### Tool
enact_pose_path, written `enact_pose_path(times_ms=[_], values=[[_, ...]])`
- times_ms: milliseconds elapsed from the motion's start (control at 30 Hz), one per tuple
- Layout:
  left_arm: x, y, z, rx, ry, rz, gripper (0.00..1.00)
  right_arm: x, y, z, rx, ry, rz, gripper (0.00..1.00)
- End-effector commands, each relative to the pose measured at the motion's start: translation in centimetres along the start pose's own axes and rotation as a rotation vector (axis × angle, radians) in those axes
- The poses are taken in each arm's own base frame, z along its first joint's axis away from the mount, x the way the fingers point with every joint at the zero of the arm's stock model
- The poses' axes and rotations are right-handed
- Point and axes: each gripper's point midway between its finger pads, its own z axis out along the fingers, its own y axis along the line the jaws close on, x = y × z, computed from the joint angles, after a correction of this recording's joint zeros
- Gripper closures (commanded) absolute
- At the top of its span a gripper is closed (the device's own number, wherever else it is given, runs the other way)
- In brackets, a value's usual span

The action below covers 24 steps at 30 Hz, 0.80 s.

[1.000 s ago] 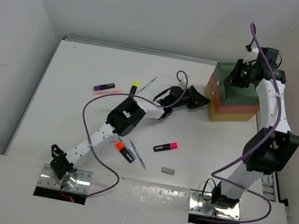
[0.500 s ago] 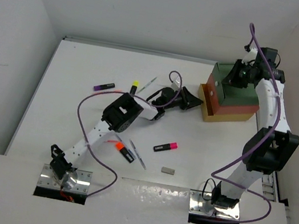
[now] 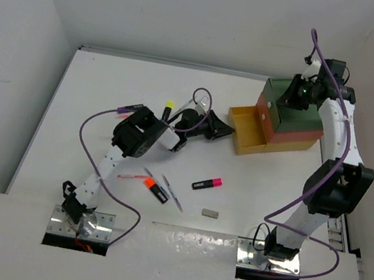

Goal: Sort the stationery into containers
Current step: Open the drawer in the storage box.

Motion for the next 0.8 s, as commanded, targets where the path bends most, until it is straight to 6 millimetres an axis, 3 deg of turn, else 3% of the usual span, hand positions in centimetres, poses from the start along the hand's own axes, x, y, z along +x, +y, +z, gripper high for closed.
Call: enact_pose_path(times_ms=[0, 133, 433, 500, 533, 600, 667, 767], values=[[-1.3, -2.2, -2.5, 0.041, 0.014, 0.090, 1.00, 3.0, -1.2, 1.5, 0.043, 0.105, 0.034, 0.93], [-2.1, -1.5, -3.9, 0.007, 0.011, 0.109, 1.00, 3.1, -1.1, 1.5, 0.042, 0.108, 0.031, 0.93], [-3.2, -2.0, -4.8, -0.006, 0.007, 0.132, 1.00, 2.9, -0.9, 1.5, 0.040, 0.101, 0.029, 0.92], [-2.7, -1.7, -5.0, -0.018, 0.020, 0.131, 0.78, 2.8, -0.8, 1.5, 0.039, 0.099, 0.027, 0.92], [-2.6, -1.6, -5.0, -0.017, 0.026, 0.130, 0.58, 2.8, -0.8, 1.4, 0.040, 0.096, 0.026, 0.92], [-2.7, -1.7, -5.1, -0.019, 0.027, 0.130, 0.32, 2.8, -0.7, 1.4, 0.039, 0.098, 0.025, 0.91], [-2.7, -2.0, -5.1, -0.019, 0.028, 0.137, 0.13, 2.8, -0.8, 1.4, 0.040, 0.098, 0.025, 0.91], [-2.9, -2.5, -5.3, -0.021, 0.021, 0.144, 0.04, 2.7, -0.7, 1.4, 0.039, 0.095, 0.024, 0.91]])
